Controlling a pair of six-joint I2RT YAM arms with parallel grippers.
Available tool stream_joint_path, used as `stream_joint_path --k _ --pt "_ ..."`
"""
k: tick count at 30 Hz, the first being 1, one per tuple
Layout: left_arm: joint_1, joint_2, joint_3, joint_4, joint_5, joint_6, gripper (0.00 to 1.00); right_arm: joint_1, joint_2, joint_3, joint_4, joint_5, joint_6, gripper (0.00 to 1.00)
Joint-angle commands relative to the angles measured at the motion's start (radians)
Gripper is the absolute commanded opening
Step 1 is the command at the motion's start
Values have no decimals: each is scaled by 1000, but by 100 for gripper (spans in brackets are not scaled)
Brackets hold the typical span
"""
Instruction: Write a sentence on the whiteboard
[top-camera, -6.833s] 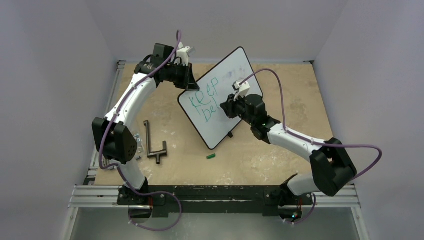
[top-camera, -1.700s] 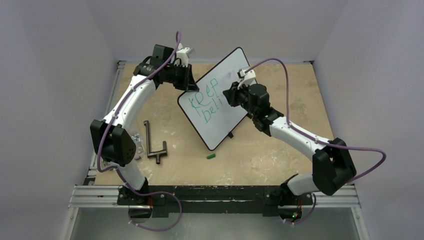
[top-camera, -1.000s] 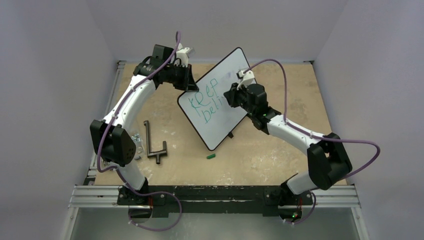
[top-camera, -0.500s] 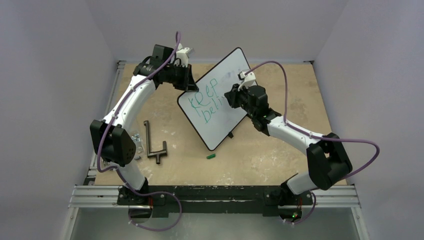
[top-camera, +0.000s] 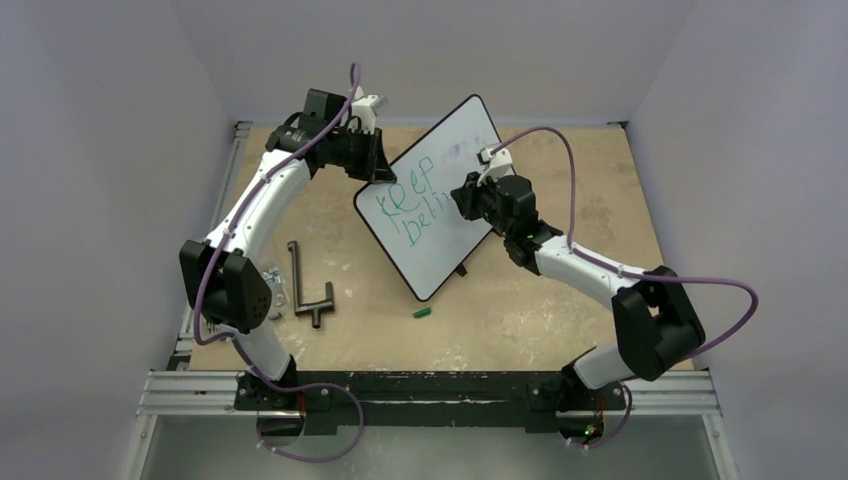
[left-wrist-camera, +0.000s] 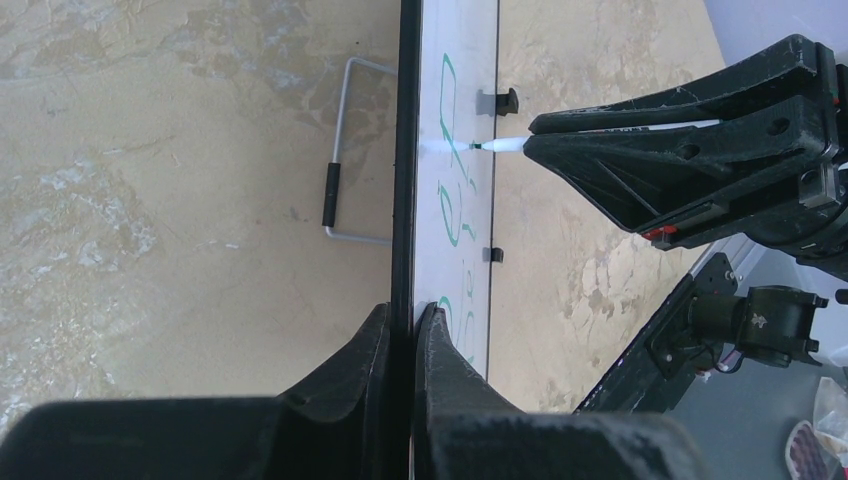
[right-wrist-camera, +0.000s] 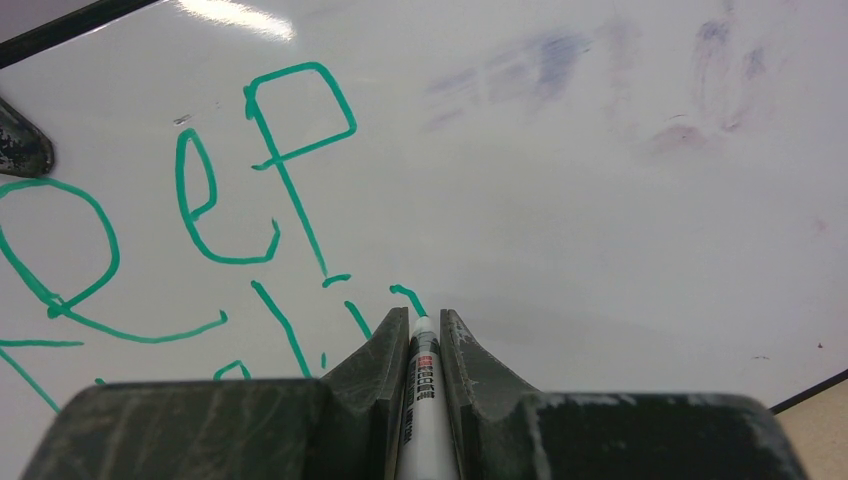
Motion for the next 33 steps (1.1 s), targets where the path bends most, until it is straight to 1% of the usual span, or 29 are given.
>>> stream_joint_path --k 1,19,33 --pt "17 -31 -8 -46 -245 91 0 3 2 -8 -26 2 17 0" --pt "17 -33 -8 -47 -243 93 0 -5 45 115 -46 -1 11 0" --pt "16 -33 -8 -46 -240 93 0 -7 61 165 -62 -8 7 0"
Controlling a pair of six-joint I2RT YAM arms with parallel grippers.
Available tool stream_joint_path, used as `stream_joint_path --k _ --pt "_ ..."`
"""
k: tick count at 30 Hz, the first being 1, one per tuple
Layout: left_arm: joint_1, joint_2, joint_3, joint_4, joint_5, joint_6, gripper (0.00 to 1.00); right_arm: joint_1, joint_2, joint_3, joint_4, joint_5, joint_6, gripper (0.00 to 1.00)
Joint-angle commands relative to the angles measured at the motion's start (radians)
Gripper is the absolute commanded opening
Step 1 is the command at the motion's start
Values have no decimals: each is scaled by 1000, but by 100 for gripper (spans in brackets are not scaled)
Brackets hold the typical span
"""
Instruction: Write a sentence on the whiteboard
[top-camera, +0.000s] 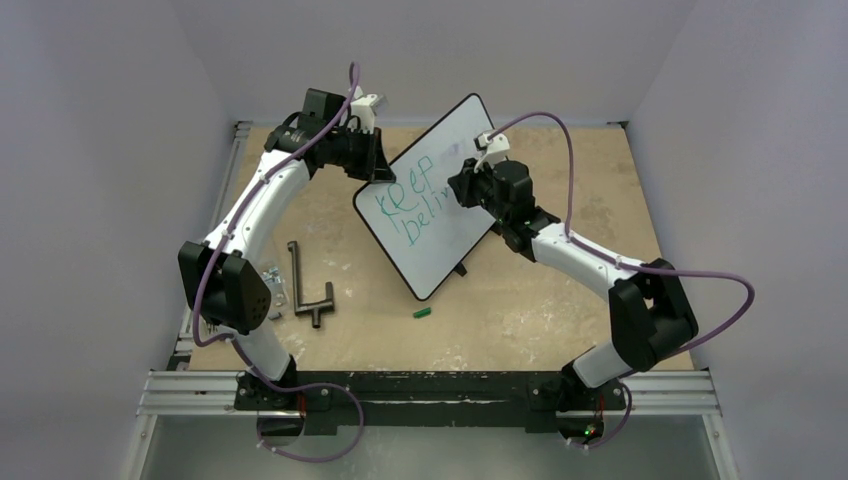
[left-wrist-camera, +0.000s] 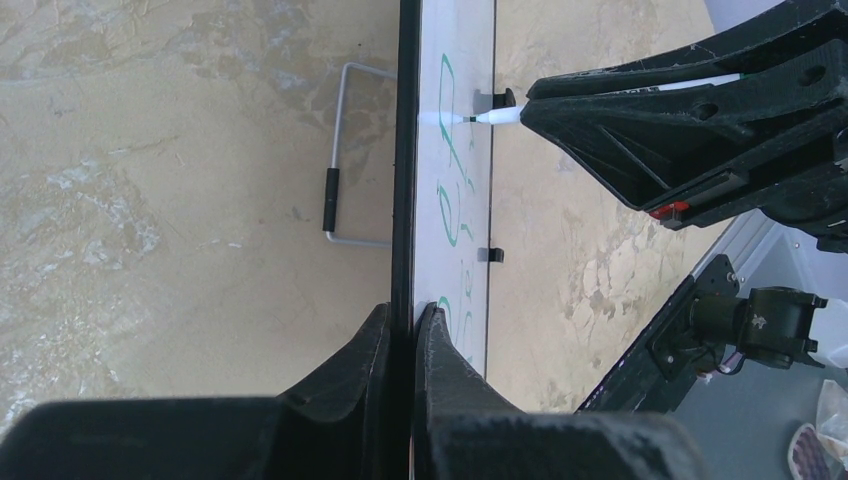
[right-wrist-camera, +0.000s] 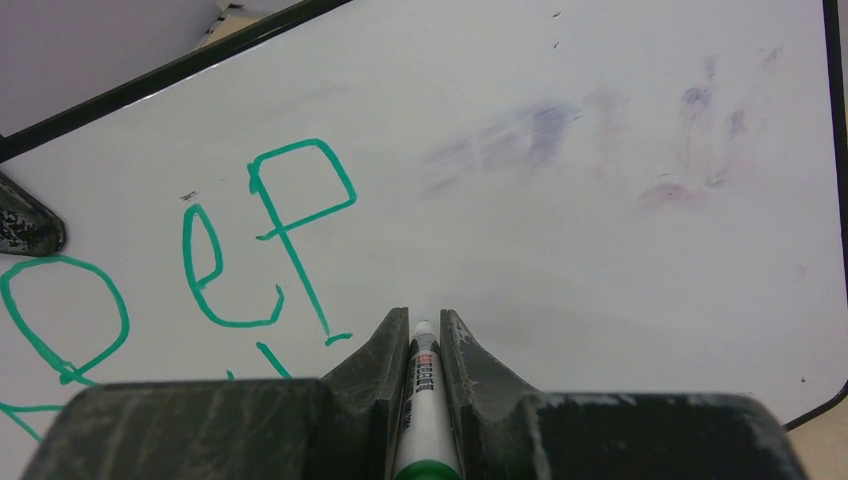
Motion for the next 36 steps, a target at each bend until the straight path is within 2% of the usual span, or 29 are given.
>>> stream_joint_path --k 1,17,36 --pt "16 -27 -8 -43 -234 93 0 3 10 48 -3 -9 7 0" --pt "15 -31 -8 -42 -229 91 0 0 -123 -25 2 50 2 0" --pt "15 -40 -12 -42 -230 93 0 -19 -49 -33 65 40 31 0"
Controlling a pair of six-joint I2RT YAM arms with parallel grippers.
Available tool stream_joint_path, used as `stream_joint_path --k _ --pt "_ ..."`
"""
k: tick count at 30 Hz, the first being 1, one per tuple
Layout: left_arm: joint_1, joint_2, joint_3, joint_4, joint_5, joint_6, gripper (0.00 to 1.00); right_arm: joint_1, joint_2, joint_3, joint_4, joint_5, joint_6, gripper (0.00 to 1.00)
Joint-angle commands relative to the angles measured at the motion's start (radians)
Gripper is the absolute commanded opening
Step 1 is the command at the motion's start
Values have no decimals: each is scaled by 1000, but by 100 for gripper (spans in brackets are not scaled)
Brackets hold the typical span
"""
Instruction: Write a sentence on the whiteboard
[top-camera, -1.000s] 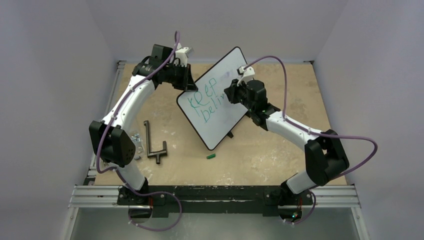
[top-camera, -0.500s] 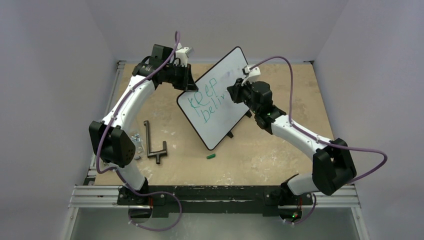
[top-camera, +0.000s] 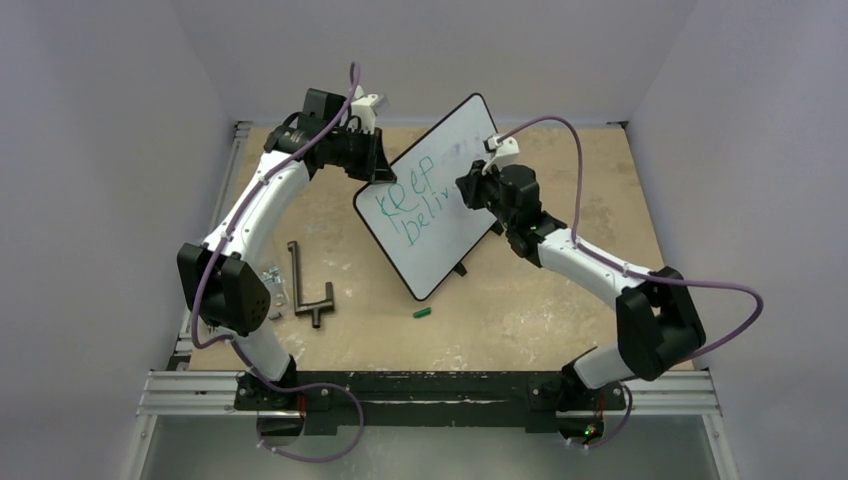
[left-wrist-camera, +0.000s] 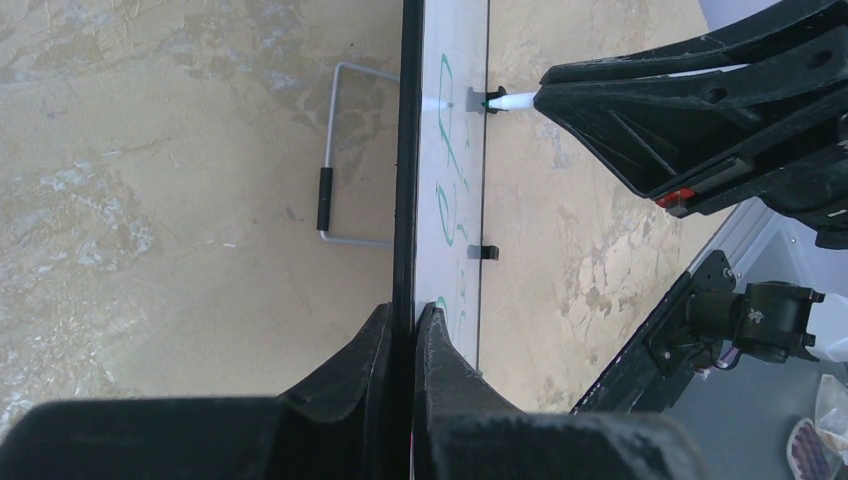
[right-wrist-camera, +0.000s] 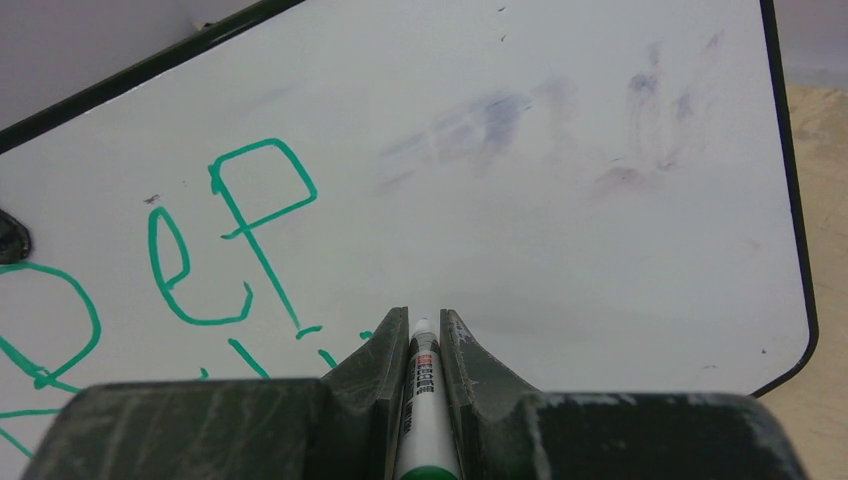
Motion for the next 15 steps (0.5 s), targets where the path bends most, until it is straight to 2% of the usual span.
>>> stream_joint_path --k 1,15 --pt "19 -31 -10 -38 -235 92 0 -5 16 16 61 -9 18 0" --pt "19 -25 -13 -37 -234 93 0 -15 68 54 56 25 22 0"
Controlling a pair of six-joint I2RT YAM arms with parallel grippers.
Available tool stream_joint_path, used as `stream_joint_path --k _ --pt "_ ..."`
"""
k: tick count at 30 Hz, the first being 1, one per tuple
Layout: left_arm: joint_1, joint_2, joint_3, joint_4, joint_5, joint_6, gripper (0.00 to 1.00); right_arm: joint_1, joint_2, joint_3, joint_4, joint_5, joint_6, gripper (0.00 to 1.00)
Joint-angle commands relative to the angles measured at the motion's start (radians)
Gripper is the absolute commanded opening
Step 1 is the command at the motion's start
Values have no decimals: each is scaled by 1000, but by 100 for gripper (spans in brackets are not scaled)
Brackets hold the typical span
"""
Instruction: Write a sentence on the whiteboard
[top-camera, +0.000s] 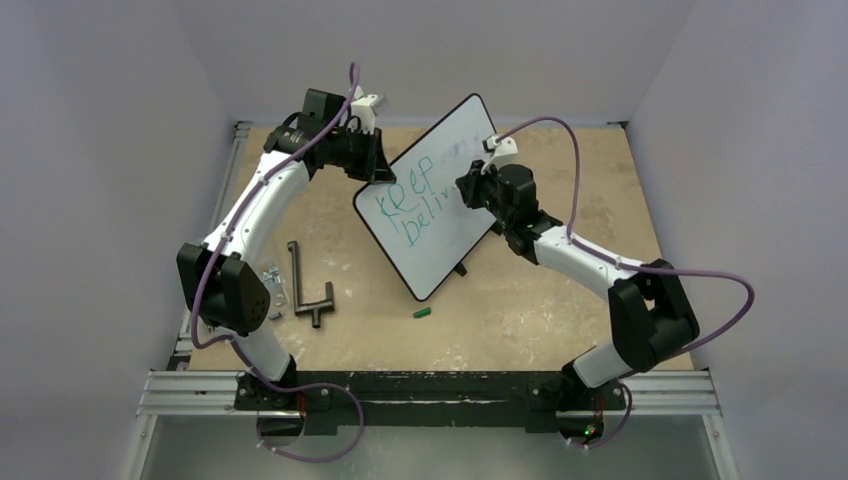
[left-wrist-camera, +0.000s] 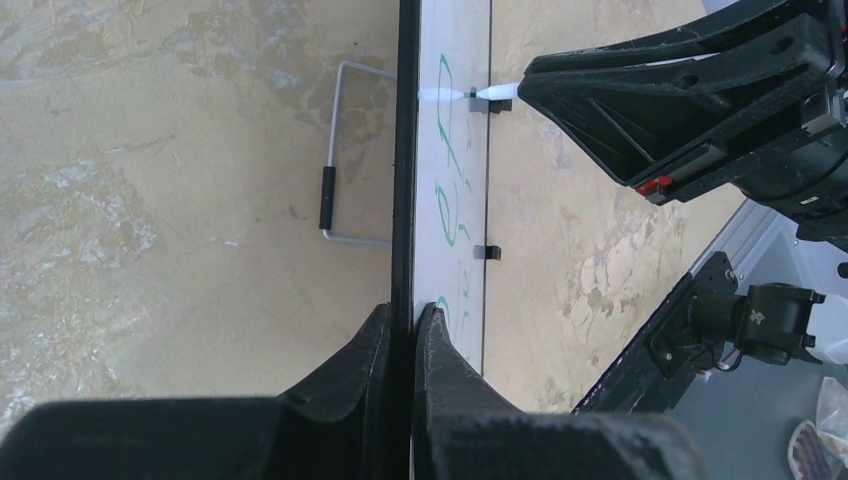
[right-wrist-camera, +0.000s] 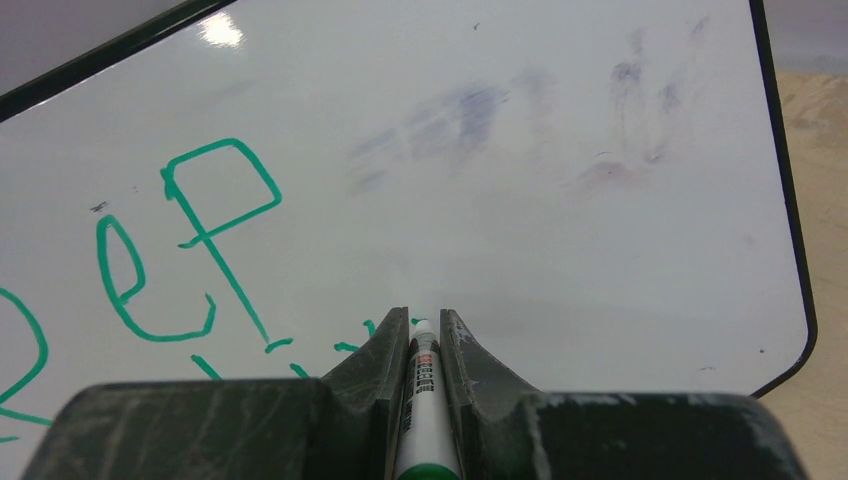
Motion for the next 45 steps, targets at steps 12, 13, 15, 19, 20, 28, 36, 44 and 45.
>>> stream_joint_path --k 12,13,15,19,20,28,36,44,45 --pt "18 -22 -12 -37 -232 95 0 -8 43 90 27 1 8 0" --pt "18 -23 -11 -37 -232 95 0 -9 43 89 27 -7 8 0" --pt "18 -24 -12 -37 -232 95 0 -9 42 82 33 -24 9 0" --pt "18 -25 -12 -34 -232 95 0 -10 42 65 48 -54 10 0" --pt "18 -24 -12 -35 -232 95 0 -9 42 60 52 -58 9 0" --pt "17 -27 -13 -35 -234 95 0 -7 28 31 66 -87 18 0" --pt "17 -28 -14 -35 -233 95 0 -8 27 -22 74 -106 27 0" --pt "16 -28 -14 -34 -235 94 0 -9 -2 -59 69 -113 29 0" --pt "16 -28 -15 -33 -235 95 0 -9 -2 -61 68 -113 28 0"
